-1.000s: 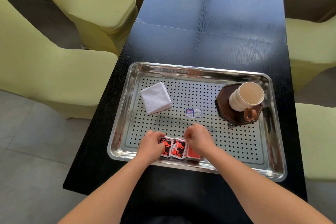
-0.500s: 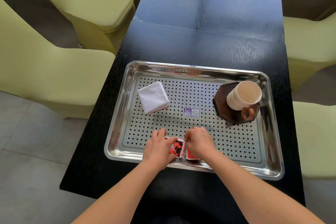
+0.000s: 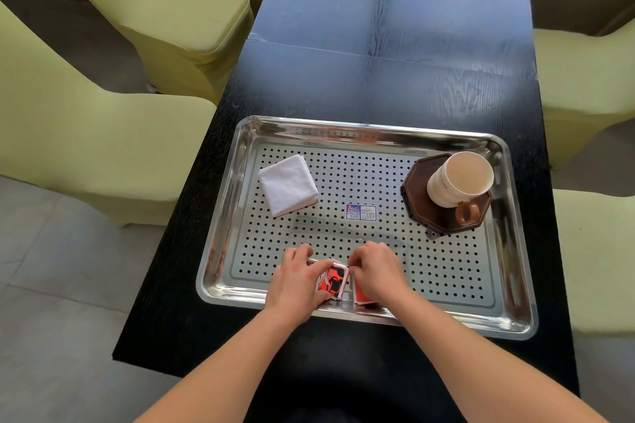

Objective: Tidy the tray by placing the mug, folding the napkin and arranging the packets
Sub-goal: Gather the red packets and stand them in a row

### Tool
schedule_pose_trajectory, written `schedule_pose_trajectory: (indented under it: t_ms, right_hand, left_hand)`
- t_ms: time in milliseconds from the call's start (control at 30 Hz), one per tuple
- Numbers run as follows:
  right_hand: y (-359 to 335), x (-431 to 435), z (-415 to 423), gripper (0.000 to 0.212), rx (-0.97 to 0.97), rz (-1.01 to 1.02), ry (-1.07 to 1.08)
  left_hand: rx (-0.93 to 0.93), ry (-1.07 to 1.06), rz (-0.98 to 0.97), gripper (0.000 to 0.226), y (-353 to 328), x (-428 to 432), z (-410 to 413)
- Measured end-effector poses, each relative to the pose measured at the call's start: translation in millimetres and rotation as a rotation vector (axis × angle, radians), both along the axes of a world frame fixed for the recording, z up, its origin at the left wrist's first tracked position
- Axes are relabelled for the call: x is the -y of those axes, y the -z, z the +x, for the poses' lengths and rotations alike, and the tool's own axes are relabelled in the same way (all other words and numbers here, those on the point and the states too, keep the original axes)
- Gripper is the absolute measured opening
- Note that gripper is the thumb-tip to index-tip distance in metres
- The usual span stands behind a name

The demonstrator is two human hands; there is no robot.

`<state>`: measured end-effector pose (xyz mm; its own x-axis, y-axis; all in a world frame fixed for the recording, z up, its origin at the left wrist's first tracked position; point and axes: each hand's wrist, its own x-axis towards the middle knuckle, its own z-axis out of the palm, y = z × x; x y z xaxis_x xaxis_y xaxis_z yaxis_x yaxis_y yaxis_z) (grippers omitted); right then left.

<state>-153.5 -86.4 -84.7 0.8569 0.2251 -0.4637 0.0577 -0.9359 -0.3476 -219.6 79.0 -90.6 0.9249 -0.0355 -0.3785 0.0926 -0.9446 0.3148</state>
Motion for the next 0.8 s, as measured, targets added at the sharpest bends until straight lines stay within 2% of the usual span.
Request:
schedule_pose_trajectory:
  t_ms: [167, 233, 367, 433, 500, 600, 700, 800]
  right_hand:
    - [0.5, -4.7, 6.8, 0.013, -0.065, -0.042, 0.014]
    - [0.6, 1.2, 12.1, 0.016, -0.061, -0.017, 0.081]
    - [-4.6, 14.8, 21.1, 0.015, -0.044, 0.170, 0.325]
    - [-13.6, 14.9, 16.3, 0.015, -0.052, 0.304, 0.348]
    - [-22.5, 14.4, 3.9, 0.013, 0.005, 0.349, 0.206]
    - [-26.3, 16.2, -20.0, 0.006, 0.147, 0.318, -0.098]
    - [-21.4, 15.2, -38.0, 0.008, 0.149, 0.260, -0.305]
    - [-13.0, 16.9, -48.1, 0.013, 0.123, 0.196, -0.400]
  left_hand:
    - [0.003, -0.008, -0.007, 0.061, 0.4, -1.1, -0.7]
    - [0.000, -0.011, -0.011, 0.062, 0.1, -1.9, -0.4]
    - [-0.002, -0.012, -0.012, 0.061, -0.1, -0.8, -0.4]
    - [-0.001, -0.010, -0.011, 0.062, 0.2, -0.4, -0.5]
    - [-0.005, -0.025, -0.034, 0.066, 0.3, -1.7, -1.1]
    - [-0.021, -0.120, -0.182, 0.072, -2.4, -7.2, -4.0]
    - [-0.024, -0.277, -0.361, 0.074, -5.3, -15.7, -6.3]
    - [-0.039, -0.416, -0.434, 0.067, -9.2, -20.8, -5.1]
